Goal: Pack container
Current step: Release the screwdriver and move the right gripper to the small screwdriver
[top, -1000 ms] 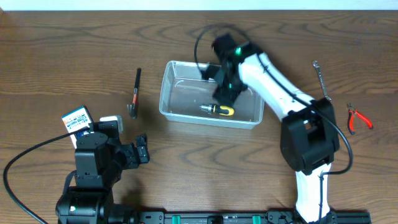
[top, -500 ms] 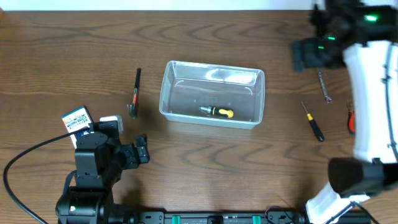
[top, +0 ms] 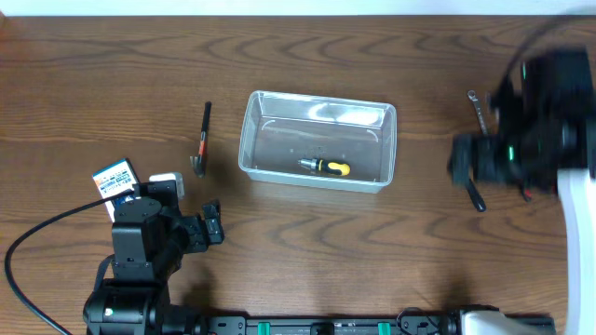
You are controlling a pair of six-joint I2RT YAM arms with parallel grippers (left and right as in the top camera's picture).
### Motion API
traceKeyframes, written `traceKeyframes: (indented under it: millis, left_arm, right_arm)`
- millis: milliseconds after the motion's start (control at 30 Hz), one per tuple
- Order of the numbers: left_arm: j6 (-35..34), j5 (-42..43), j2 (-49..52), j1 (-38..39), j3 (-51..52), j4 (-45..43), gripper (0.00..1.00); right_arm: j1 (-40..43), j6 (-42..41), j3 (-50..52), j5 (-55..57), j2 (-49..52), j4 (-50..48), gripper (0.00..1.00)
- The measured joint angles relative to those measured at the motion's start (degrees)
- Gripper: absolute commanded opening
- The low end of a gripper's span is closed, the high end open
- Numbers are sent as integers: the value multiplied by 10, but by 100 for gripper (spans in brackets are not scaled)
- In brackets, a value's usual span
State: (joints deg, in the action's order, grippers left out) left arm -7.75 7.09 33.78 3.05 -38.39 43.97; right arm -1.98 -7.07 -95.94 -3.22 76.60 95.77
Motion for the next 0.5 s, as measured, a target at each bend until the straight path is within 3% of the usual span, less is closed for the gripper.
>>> traceKeyframes:
  millis: [133, 267, 400, 500]
  left_arm:
    - [0, 0, 0, 0, 0, 0, 98]
    - [0, 0, 0, 0, 0, 0, 98]
    - [0, 0, 0, 0, 0, 0, 98]
    - [0, 0, 0, 0, 0, 0, 98]
  right_arm:
    - [7, 5, 142, 0, -126, -68, 99]
    - [28, 67, 240, 2, -196, -130, 99]
    - [64, 139, 301, 10, -180, -166, 99]
    - [104, 167, 313, 18, -107, -196, 99]
